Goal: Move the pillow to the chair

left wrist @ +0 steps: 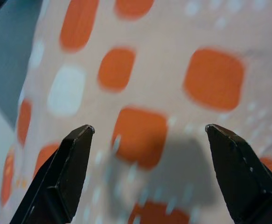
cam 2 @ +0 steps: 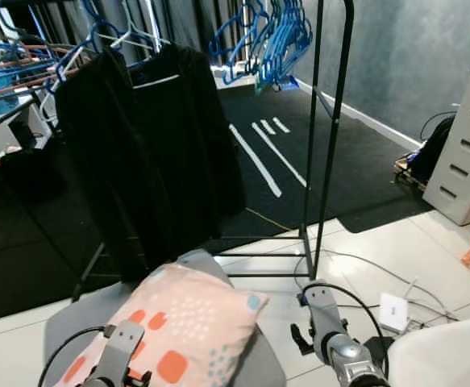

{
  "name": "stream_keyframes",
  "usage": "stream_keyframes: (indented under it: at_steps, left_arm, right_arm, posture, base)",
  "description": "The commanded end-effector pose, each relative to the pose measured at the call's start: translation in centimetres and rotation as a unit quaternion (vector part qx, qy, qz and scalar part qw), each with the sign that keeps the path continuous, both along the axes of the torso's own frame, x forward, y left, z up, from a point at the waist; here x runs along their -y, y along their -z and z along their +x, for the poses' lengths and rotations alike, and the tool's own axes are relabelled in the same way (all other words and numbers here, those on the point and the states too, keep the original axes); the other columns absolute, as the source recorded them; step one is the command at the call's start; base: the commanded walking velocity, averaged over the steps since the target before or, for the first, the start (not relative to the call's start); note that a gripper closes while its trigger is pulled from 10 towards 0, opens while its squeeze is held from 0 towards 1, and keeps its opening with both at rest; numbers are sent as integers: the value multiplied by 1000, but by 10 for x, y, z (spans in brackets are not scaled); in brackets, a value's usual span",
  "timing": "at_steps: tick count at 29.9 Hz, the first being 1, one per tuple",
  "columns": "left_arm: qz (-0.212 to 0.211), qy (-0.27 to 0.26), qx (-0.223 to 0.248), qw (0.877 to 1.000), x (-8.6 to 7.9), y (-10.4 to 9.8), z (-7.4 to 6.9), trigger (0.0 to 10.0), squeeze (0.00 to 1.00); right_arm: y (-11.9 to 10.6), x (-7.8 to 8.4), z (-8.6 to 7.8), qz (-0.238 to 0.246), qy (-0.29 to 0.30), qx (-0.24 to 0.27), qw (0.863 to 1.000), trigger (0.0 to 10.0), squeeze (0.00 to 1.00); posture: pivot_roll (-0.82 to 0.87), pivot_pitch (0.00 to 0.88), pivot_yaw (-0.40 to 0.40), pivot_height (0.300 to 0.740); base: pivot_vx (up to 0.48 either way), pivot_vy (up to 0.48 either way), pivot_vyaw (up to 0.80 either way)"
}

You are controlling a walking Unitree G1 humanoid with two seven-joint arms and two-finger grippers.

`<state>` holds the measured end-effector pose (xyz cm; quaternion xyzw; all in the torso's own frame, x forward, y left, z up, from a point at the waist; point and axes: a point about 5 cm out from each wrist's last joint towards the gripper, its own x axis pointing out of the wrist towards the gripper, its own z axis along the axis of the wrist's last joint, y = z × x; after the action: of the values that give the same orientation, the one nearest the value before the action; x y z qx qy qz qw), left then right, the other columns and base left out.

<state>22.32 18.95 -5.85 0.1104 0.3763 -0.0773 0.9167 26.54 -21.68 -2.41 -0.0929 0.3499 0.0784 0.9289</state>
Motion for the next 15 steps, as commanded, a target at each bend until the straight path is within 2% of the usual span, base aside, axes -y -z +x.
stream_keyframes:
  at_steps: [1, 12, 15]
  left_arm:
    - [-1, -5, -9, 1000, -4, 2, -4, 10000, 0]
    - [-3, -3, -11, 1000, -4, 2, -3, 10000, 0]
    - [-3, -6, -12, 1000, -4, 2, -4, 10000, 0]
  right_arm:
    - [1, -3, 0, 4, 3, -4, 1000, 10000, 0]
    - [2, -3, -1, 8, 10, -9, 1000, 10000, 0]
    - [4, 0, -3, 6, 27, -15, 1000, 10000, 0]
  posture:
    - [-217, 31, 32, 737]
    - [-217, 36, 33, 737]
    - [-216, 40, 34, 737]
  base:
    - [0, 0, 756]
    - [0, 0, 751]
    - [0, 0, 0]
